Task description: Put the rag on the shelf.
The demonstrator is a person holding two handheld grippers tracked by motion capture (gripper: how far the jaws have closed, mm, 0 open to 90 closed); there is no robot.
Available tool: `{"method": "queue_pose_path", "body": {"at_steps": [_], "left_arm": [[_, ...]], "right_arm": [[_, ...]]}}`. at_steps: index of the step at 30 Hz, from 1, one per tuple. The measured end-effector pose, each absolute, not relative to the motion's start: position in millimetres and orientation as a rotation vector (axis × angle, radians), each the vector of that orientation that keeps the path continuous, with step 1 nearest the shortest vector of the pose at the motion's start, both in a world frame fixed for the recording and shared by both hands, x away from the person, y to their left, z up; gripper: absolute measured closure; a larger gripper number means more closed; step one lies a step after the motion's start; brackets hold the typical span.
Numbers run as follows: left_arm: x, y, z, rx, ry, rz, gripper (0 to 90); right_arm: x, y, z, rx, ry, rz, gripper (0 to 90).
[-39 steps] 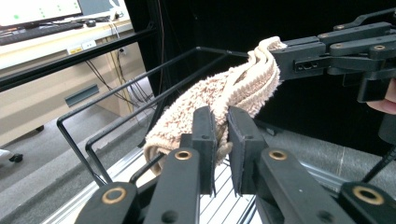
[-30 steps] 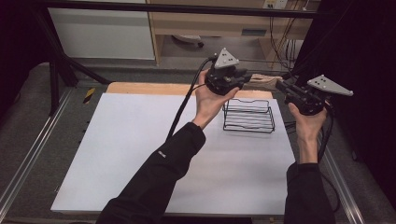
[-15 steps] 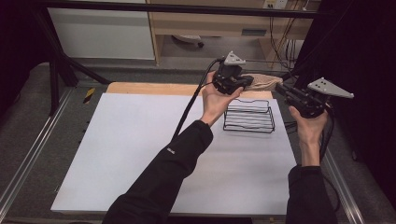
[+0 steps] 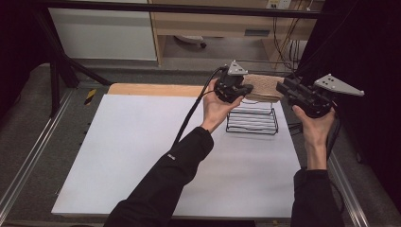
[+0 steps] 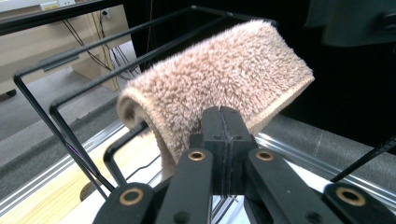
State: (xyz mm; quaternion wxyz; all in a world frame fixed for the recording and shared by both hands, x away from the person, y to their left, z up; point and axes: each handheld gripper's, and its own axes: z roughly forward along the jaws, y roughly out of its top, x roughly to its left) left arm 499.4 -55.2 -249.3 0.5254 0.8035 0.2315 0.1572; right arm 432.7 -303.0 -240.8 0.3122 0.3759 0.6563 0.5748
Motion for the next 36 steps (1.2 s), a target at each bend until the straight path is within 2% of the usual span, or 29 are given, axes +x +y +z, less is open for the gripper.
{"method": "queue_pose_path", "body": {"at_steps": [3, 5, 11, 16, 22, 30, 36], "left_arm": [[499, -55, -252, 1.923, 0.545, 0.381, 89.8], [499, -55, -253, 1.929, 0.542, 0.386, 89.7], [503, -54, -260, 1.93, 0.558, 0.379, 88.1], [502, -51, -259, 1.921, 0.557, 0.379, 85.8], [495, -41, -252, 1.906, 0.561, 0.396, 78.0], [485, -18, -250, 1.913, 0.585, 0.394, 62.1], [477, 4, -253, 1.928, 0.603, 0.379, 48.5]], "right_arm": [[439, -302, -253, 1.066, 1.771, 1.475, 84.9], [442, -304, -262, 1.109, 1.779, 1.447, 88.9], [451, -309, -279, 1.172, 1.76, 1.405, 89.3], [449, -308, -280, 1.147, 1.761, 1.412, 85.3], [439, -304, -273, 1.114, 1.756, 1.439, 77.2], [430, -299, -267, 1.102, 1.762, 1.445, 65.5], [423, -294, -267, 1.107, 1.781, 1.447, 53.0]]}}
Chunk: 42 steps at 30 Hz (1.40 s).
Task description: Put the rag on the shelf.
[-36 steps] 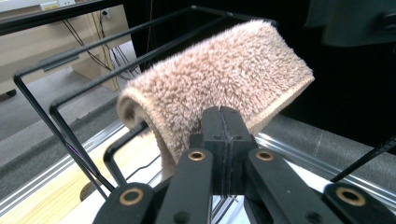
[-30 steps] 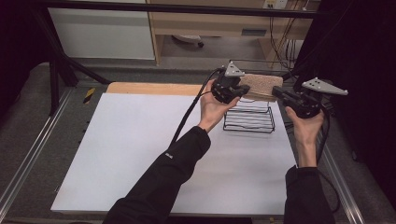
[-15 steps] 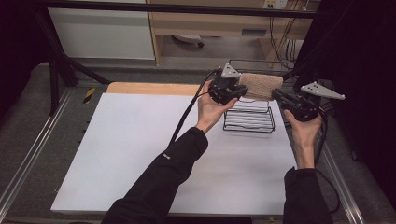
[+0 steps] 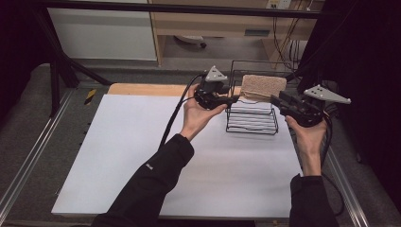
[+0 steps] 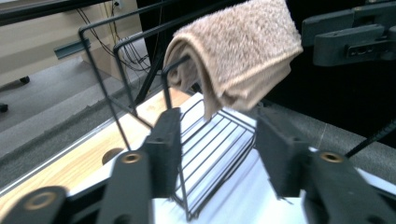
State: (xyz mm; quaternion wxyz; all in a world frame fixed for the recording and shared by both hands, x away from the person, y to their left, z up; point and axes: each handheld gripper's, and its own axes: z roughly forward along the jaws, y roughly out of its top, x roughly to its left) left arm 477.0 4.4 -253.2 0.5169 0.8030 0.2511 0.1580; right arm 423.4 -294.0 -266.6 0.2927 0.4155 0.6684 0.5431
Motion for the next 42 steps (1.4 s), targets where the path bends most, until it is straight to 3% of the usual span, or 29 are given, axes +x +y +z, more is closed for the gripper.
{"method": "queue_pose_path", "body": {"at_steps": [10, 19, 32, 42], "left_arm": [[456, 56, -276, 1.948, 0.628, 0.402, 24.4], [432, 118, -316, 1.955, 0.707, 0.418, 12.2], [388, 217, -391, 1.947, 0.908, 0.425, 11.0], [358, 269, -422, 1.959, 0.979, 0.439, 11.0]], "right_arm": [[411, -276, -274, 1.093, 1.836, 1.452, 26.4], [406, -256, -293, 1.11, 1.945, 1.438, 9.4], [392, -232, -346, 1.122, 2.095, 1.421, 5.2], [377, -238, -399, 1.166, 2.177, 1.361, 1.5]]}}
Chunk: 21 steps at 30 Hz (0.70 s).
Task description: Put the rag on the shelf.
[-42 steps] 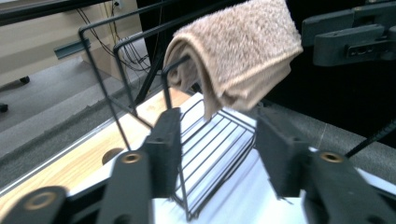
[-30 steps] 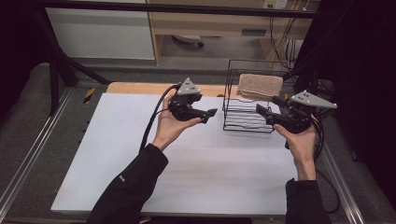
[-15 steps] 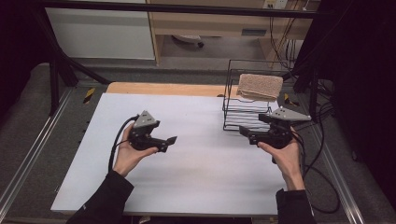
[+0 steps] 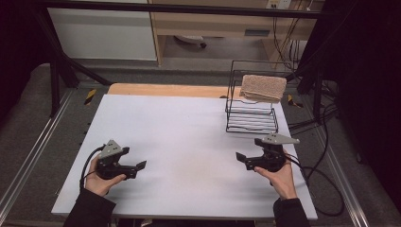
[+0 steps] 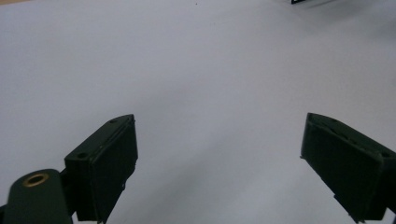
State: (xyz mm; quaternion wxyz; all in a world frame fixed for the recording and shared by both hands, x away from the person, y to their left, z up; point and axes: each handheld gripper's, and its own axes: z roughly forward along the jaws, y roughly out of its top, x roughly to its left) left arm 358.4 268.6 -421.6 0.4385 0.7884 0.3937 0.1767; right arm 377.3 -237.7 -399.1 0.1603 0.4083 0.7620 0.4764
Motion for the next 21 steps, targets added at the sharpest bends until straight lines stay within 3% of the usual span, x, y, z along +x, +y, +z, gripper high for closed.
{"method": "queue_pose_path", "body": {"at_steps": [8, 21], "left_arm": [[352, 286, -438, 1.977, 0.968, 0.436, 10.9], [349, 284, -449, 2.025, 0.957, 0.4, 10.4]], "right_arm": [[366, -258, -437, 1.264, 2.205, 1.369, 0.6], [351, -270, -455, 1.274, 2.271, 1.322, 0.6]]}}
